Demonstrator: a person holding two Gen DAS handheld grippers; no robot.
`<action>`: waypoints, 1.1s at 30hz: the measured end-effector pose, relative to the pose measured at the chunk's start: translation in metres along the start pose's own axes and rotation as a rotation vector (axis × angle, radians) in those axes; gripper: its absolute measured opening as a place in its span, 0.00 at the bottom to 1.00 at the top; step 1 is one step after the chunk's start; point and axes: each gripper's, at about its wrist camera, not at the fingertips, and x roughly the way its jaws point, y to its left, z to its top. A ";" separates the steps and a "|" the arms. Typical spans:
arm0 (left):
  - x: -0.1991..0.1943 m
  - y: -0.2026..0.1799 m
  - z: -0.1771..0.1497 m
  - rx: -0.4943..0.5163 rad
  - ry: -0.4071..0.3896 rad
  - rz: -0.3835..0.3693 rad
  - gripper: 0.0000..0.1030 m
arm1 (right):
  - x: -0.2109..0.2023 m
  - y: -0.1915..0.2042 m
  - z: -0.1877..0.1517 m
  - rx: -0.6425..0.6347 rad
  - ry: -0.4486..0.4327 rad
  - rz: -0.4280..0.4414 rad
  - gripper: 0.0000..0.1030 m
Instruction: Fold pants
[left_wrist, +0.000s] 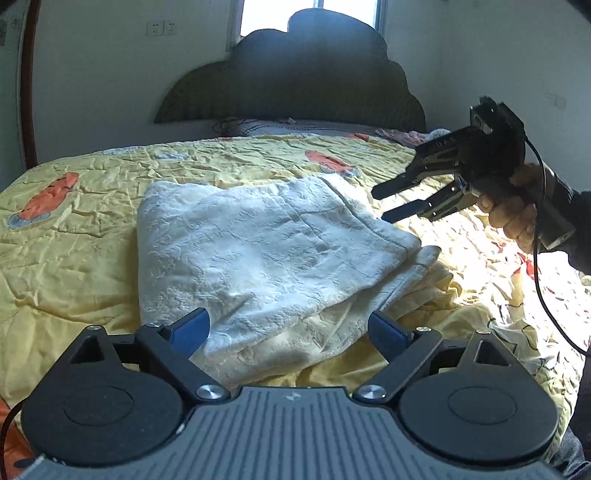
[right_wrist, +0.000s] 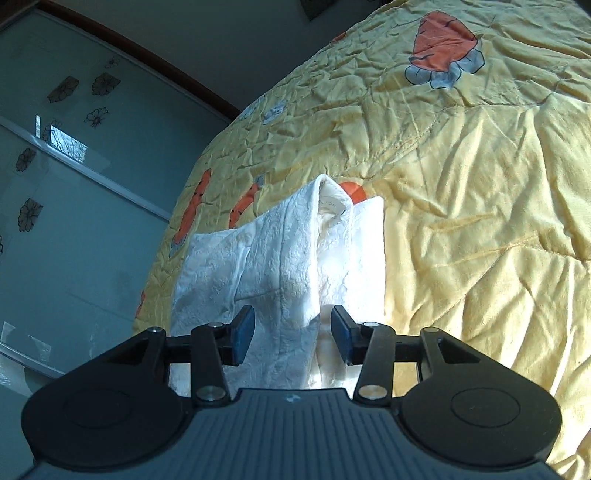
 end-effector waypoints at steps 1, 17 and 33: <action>-0.002 0.004 0.000 -0.013 -0.004 0.017 0.92 | 0.001 -0.002 -0.001 0.013 0.011 0.022 0.44; 0.009 0.021 -0.007 -0.099 0.030 0.185 0.97 | 0.004 0.003 -0.018 -0.038 0.009 0.044 0.07; 0.001 0.039 0.081 -0.123 -0.201 0.029 0.98 | -0.020 0.013 0.032 0.093 -0.222 0.119 0.16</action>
